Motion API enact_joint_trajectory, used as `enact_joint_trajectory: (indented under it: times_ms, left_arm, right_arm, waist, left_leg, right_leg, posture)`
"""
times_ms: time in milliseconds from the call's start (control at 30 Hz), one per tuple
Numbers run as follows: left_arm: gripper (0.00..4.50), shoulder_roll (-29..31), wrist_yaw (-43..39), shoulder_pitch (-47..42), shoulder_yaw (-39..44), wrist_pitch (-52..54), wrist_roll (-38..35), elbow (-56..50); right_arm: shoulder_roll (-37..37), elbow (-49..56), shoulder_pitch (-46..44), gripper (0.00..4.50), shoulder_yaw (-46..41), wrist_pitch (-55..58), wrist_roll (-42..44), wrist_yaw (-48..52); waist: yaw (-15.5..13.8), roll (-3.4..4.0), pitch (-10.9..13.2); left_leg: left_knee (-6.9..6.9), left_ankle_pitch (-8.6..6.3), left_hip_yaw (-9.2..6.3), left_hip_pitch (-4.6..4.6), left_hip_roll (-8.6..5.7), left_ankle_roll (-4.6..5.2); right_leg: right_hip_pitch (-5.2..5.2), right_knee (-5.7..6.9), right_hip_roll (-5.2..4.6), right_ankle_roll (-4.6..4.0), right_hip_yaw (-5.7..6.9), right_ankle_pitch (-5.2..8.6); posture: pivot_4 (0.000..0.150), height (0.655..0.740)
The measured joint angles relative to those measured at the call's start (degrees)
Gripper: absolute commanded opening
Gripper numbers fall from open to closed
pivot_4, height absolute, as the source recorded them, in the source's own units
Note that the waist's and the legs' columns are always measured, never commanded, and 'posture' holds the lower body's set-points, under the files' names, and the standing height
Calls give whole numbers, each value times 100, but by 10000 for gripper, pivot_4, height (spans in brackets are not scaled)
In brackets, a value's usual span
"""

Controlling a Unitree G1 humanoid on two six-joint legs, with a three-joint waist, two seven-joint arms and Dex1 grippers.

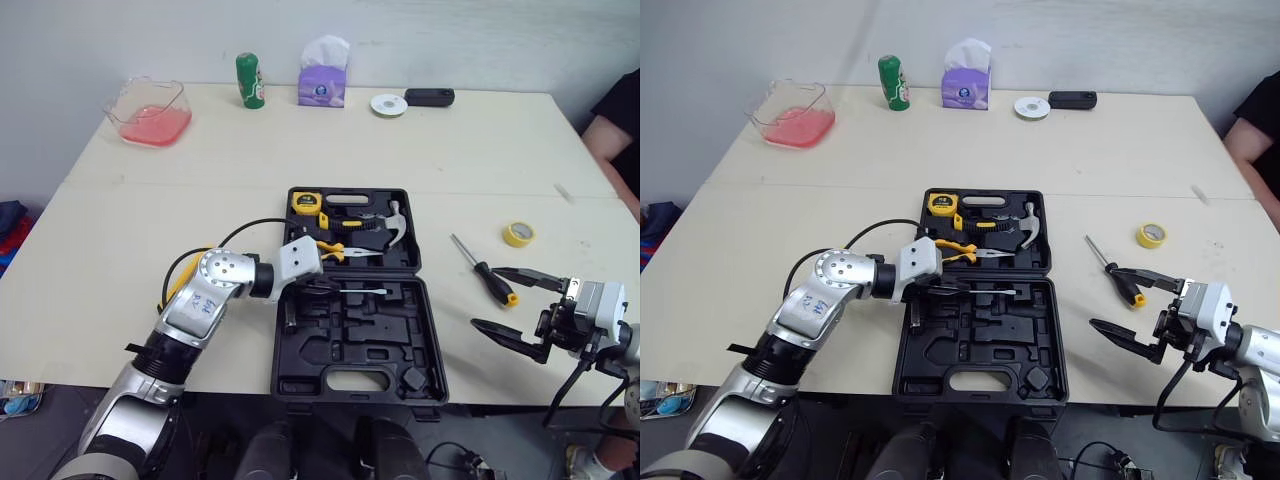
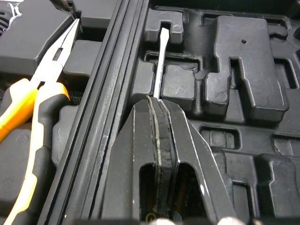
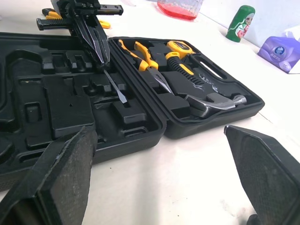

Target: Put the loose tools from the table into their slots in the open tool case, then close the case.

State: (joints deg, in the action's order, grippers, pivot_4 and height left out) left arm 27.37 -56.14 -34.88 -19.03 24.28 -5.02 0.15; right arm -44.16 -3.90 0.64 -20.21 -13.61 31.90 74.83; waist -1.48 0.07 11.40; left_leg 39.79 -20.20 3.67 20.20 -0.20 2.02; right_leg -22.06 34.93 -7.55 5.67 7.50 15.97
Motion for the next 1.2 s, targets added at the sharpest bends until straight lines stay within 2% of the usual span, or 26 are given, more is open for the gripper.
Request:
enact_joint_trajectory:
  times_ms: [167, 300, 633, 767, 867, 967, 1133, 1200]
  left_arm:
    - [298, 10, 108, 5, -119, 195, 77, -3]
    - [298, -34, 146, 34, -133, 371, 77, -1]
    - [298, 9, 248, 59, -115, 195, 73, -166]
    - [298, 38, 54, 183, 236, 51, -274, -214]
    - [8524, 62, 18, 193, 812, -81, -695, -426]
    - [21742, 241, -22, 332, 1563, -114, -1240, -688]
    - [44491, 1120, -168, 1257, 2908, -90, -1772, -806]
    - [44491, 1400, -171, 1650, 3372, -284, -1791, -765]
  right_arm:
    - [1, 9, -3, 45000, 0, 3, -4, -37]
    - [77, 184, 43, 45000, 11, 34, -10, -171]
    - [169, 381, 106, 45000, 27, 176, -51, -347]
    - [174, 412, 118, 45000, 1, 312, -44, -555]
    - [175, 427, 158, 45000, -109, 360, -43, -741]
    - [175, 334, 202, 45000, -387, 330, -47, -937]
    - [174, -138, 312, 45000, -1036, 238, -130, -1417]
    - [218, -251, 308, 45000, -1232, 254, -165, -1752]
  waist:
    - [2, 13, -18]
    - [3, 50, -65]
    - [4, 68, -84]
    - [11, 72, -67]
    - [10, 72, -62]
    - [21, 72, -61]
    - [45, 77, -53]
    - [44, 74, -48]
  left_leg:
    - [-11, -23, -1, -75, 15, -4]
    - [-13, -40, 1, -99, 30, -12]
    - [-14, -43, 6, -89, 32, -13]
    - [-13, -40, 7, -45, 35, -12]
    - [-11, -39, 5, -33, 34, -10]
    - [-12, -39, 5, -34, 34, -9]
    - [-18, -40, 9, -41, 38, -12]
    - [-18, -41, 8, -41, 37, -12]
  right_leg:
    - [76, -48, -14, -3, -7, 2]
    - [99, -63, -15, -5, -12, 3]
    - [84, -66, -15, -6, -14, 4]
    - [43, -44, -11, -8, -8, 5]
    - [39, -47, -9, -8, -1, 4]
    - [40, -49, -10, -7, 0, 4]
    - [40, -49, -7, -9, 0, 6]
    - [39, -61, -10, -10, -2, 6]
  posture:
    - [1500, 7400]
    - [1500, 7400]
    - [1500, 7400]
    - [1500, 7400]
    - [1500, 7400]
    - [1500, 7400]
    - [1500, 7400]
    - [1500, 7400]
